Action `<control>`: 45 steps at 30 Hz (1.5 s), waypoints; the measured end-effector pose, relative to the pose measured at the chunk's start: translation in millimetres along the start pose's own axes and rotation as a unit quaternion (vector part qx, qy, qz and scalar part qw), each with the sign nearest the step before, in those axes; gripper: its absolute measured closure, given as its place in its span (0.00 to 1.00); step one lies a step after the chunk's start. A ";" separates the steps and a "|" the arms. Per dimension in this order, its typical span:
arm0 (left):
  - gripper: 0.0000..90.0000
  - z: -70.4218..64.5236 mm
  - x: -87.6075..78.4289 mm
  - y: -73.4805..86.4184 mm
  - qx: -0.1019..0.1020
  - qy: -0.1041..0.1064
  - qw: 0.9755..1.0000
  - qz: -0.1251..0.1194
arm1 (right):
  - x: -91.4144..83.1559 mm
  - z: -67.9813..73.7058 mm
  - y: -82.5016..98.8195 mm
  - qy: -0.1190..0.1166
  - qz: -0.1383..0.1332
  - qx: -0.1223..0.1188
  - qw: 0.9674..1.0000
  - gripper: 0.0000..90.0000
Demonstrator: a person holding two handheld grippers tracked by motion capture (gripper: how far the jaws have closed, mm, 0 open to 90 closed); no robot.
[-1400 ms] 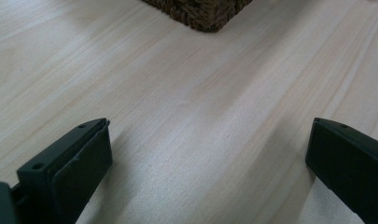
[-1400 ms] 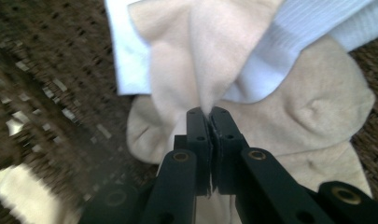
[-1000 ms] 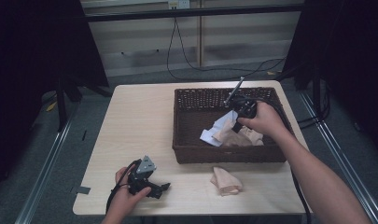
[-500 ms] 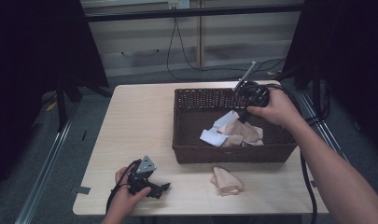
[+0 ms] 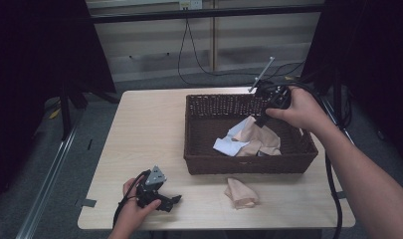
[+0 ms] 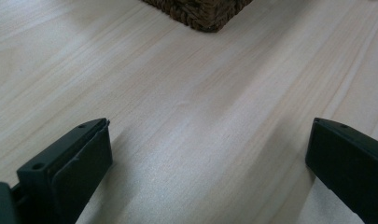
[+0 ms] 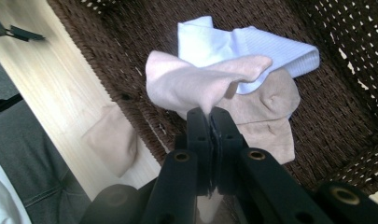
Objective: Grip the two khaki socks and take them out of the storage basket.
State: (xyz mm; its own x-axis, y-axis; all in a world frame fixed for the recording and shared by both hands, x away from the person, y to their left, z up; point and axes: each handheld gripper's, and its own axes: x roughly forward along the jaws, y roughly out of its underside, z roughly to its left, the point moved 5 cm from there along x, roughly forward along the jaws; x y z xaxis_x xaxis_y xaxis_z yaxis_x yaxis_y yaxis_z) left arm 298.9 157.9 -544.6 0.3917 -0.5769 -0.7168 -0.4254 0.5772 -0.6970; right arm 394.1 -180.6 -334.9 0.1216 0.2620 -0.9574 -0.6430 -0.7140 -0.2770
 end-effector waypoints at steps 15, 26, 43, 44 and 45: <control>0.00 -0.1 0.0 0.0 0.000 0.000 1.000 0.000 | -31.6 19.1 8.7 -0.003 -0.019 -0.029 0.999 0.98; 0.00 -0.2 -0.1 0.2 -0.001 0.000 1.000 0.001 | -43.1 42.1 21.3 -0.016 -0.031 -0.056 0.998 0.98; 0.00 -0.2 0.2 0.1 -0.001 0.000 1.000 -0.001 | -37.0 73.9 37.9 -0.045 -0.031 -0.098 0.994 0.98; 0.00 -0.2 0.2 0.1 -0.001 0.000 1.000 -0.001 | -33.9 74.6 39.1 -0.045 -0.030 -0.100 0.993 0.98; 0.00 -0.2 0.2 0.1 -0.001 0.000 1.000 -0.001 | -32.1 75.7 40.0 -0.048 -0.026 -0.101 0.993 0.98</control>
State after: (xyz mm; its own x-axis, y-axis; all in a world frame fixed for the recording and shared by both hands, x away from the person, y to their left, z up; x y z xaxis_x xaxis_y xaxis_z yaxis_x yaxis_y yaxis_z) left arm 298.8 157.7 -544.8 0.3932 -0.5776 -0.7154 -0.4269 0.5745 -0.6984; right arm 307.2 -168.4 -309.1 0.0715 0.3552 -0.9320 -0.4713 -0.8115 -0.3455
